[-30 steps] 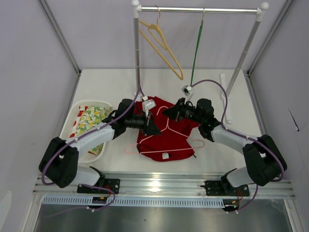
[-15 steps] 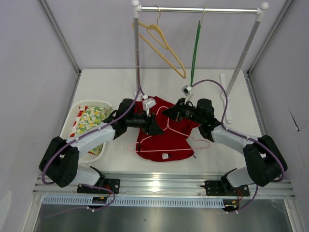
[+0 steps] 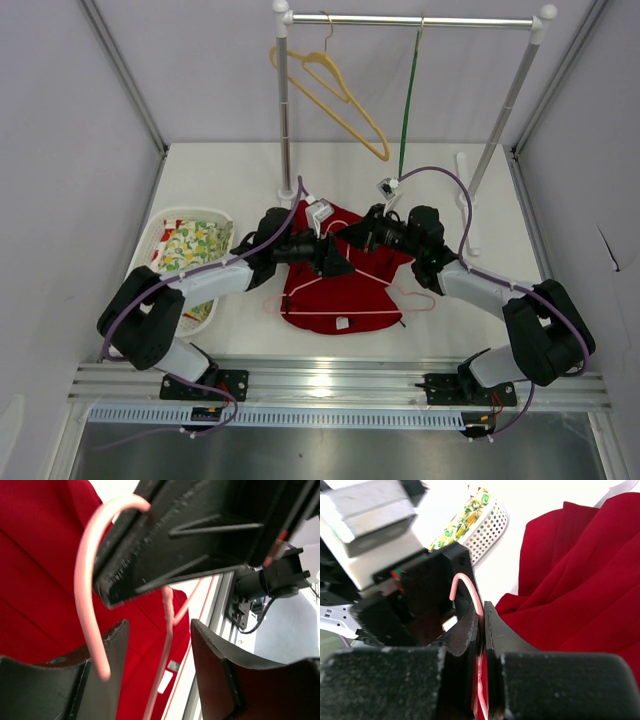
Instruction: Place the skirt on the hanger
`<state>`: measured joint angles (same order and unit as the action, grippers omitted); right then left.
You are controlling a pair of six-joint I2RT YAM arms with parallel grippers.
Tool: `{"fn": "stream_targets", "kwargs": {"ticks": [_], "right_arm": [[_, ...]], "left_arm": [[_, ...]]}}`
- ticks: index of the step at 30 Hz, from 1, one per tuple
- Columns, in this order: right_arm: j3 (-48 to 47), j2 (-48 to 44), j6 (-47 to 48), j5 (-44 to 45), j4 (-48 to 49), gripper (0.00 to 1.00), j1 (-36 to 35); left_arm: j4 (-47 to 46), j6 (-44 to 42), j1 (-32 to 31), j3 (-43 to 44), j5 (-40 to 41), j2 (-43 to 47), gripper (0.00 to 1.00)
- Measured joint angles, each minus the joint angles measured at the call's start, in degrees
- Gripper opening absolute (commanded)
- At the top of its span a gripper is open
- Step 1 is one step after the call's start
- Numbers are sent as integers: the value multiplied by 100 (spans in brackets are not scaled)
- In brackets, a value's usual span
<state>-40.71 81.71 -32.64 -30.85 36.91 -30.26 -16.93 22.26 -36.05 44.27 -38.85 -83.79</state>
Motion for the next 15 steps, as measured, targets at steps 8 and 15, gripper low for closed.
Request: {"fn": "stream_targets", "kwargs": {"ticks": [8,15], "right_arm": [[0,0,-37,2,28,0,2],[9,-17,-31,2,26,0,7]], "left_arm": [[-975,511,-98,-153,72,-411,53],[-1513,826,-116,-208,66,-474,19]]}}
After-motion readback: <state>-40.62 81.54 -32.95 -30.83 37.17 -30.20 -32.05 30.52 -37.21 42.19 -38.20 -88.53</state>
